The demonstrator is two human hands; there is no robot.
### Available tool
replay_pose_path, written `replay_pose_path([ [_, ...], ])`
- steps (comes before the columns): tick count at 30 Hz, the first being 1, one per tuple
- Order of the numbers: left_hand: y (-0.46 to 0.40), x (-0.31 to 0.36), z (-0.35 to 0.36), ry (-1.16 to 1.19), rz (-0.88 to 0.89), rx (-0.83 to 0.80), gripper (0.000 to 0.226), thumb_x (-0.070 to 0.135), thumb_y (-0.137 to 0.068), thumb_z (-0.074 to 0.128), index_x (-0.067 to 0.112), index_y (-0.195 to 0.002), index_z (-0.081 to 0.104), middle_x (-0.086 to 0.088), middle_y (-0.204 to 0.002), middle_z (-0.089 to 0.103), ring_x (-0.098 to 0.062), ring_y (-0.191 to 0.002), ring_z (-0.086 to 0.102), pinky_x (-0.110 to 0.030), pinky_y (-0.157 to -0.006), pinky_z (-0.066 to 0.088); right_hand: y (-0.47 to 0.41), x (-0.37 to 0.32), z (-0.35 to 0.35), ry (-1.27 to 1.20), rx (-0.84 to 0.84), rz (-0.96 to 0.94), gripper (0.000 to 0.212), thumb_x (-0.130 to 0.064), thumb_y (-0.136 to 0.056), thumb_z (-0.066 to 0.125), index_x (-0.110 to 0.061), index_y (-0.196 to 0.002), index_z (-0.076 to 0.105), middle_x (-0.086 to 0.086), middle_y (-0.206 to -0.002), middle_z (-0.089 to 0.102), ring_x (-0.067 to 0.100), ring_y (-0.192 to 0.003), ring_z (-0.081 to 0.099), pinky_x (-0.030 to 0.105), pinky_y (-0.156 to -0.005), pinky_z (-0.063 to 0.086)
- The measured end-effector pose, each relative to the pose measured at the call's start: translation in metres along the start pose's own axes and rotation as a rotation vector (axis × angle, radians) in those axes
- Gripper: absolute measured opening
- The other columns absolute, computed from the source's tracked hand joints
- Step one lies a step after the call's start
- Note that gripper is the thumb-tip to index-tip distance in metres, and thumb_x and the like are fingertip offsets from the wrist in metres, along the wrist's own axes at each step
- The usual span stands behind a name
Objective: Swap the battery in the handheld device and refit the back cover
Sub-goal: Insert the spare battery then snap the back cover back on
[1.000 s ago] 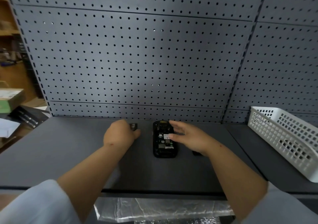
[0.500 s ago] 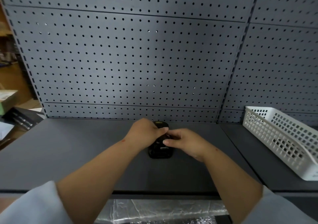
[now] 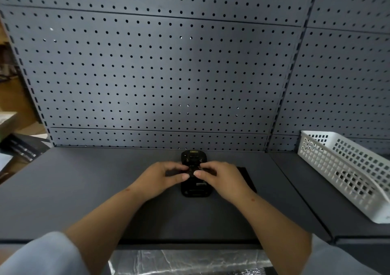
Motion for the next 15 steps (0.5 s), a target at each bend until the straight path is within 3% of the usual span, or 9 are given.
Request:
replay_pose_path([
  [3,-0.002,-0.007,0.002,-0.025,0.023,0.019,0.023,0.031,-0.081,0.061,0.042,-0.102,0.055,0.025,-0.103,0.059,0.021,-0.093,0.052,-0.008,-0.085,0.039,0.002,0.003,0.004,0.083,0.061,-0.037,0.05,-0.05,-0.083,0.057,-0.018,-0.122,0.061,0.002,-0.12,0.067,0.015,-0.11,0.061,0.024,-0.088,0.045],
  [5,-0.002,-0.01,0.004,-0.022,0.022,0.025,0.031,0.031,-0.082,0.06,0.037,-0.112,0.055,0.022,-0.11,0.058,0.015,-0.098,0.053,-0.013,-0.092,0.039,0.003,0.004,0.007,0.092,0.089,-0.043,0.053,-0.05,-0.083,0.057,-0.017,-0.125,0.058,0.002,-0.123,0.066,0.014,-0.112,0.06,0.02,-0.088,0.043],
  [8,-0.002,-0.012,0.006,-0.074,0.039,0.018,0.049,0.034,-0.082,0.059,0.024,-0.129,0.048,0.014,-0.124,0.053,0.002,-0.113,0.048,-0.013,-0.095,0.034,0.003,0.005,0.011,0.083,0.092,-0.052,0.055,-0.047,-0.084,0.058,-0.015,-0.129,0.054,0.005,-0.127,0.063,0.015,-0.115,0.059,0.02,-0.093,0.043],
  [15,-0.003,-0.016,0.01,-0.158,0.089,0.089,0.052,0.036,-0.083,0.058,0.026,-0.132,0.044,0.008,-0.134,0.052,0.006,-0.114,0.042,-0.007,-0.094,0.03,0.001,0.006,0.013,0.081,0.13,-0.071,0.051,-0.045,-0.083,0.059,-0.018,-0.127,0.057,0.004,-0.123,0.066,0.014,-0.108,0.062,0.019,-0.087,0.044],
])
Point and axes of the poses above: each hand's wrist, its own y-axis away from the middle knuckle, its own z-axis out of the palm, x = y × z, the point moved 3 cm from there along -y, towards the middle knuckle
